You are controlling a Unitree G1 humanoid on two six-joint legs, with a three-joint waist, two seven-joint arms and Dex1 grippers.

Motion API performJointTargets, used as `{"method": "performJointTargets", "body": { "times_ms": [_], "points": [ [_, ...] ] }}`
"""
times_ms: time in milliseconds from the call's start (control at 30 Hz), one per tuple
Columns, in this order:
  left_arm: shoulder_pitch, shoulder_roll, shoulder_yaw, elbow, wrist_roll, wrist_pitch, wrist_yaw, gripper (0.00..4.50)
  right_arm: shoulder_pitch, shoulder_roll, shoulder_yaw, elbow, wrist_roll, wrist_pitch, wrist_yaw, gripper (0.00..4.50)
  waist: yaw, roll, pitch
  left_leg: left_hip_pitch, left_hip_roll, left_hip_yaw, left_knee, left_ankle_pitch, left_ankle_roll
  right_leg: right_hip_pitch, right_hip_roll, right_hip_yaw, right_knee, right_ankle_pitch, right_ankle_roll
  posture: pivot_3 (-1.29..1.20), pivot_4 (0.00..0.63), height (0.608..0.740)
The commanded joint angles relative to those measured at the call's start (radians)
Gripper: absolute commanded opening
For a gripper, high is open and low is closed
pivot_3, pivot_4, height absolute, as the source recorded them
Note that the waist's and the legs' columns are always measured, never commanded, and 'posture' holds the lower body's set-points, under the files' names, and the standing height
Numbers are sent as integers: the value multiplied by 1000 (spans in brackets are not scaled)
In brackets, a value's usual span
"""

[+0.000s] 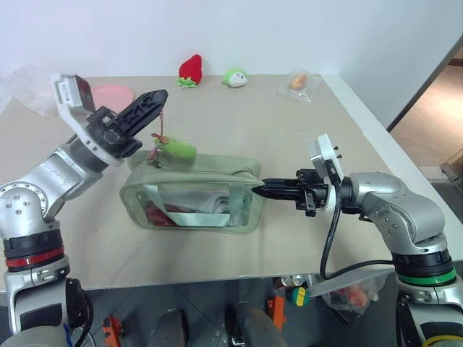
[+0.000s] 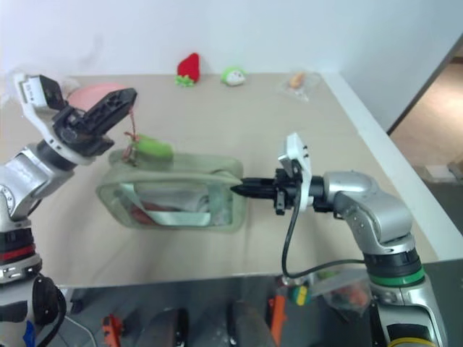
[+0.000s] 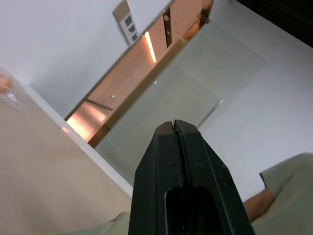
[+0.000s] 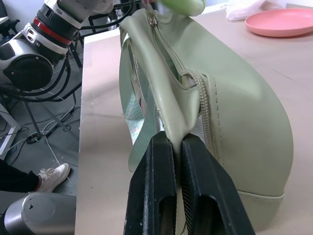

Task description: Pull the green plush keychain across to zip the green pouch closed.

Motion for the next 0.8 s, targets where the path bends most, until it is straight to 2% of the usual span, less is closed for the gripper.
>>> {"method": "performJointTargets", "body": {
  "times_ms": [33,233,400,500,733,800],
  "points": [
    [-3,20,-6,-38,-6,23,-27,42,13,-12,-27,-53,24,6,-12,0,0,0,0,0,0,0,0,0,0,0,0,0,0,0,0,0,150,740],
    [63,77,-21,-66,94,49,-90,42,19,-12,-28,-61,31,10,-22,0,0,0,0,0,0,0,0,0,0,0,0,0,0,0,0,0,150,740],
    [100,105,-3,-92,82,77,-149,1515,10,-10,-21,-50,28,7,-18,0,0,0,0,0,0,0,0,0,0,0,0,0,0,0,0,0,150,740],
    [107,127,18,-63,159,46,-134,2508,6,-10,-18,-46,27,6,-14,0,0,0,0,0,0,0,0,0,0,0,0,0,0,0,0,0,150,740],
    [155,228,177,-21,130,42,-176,2508,2,-14,-19,-44,27,7,-8,0,0,0,0,0,1,0,-1,0,0,-1,1,0,0,0,-1,0,150,740],
    [211,305,270,8,109,79,-221,2508,-2,-15,-16,-37,22,2,-4,0,-3,0,0,0,1,1,-1,0,0,-1,1,0,0,0,-1,0,150,740]
  ]
}}
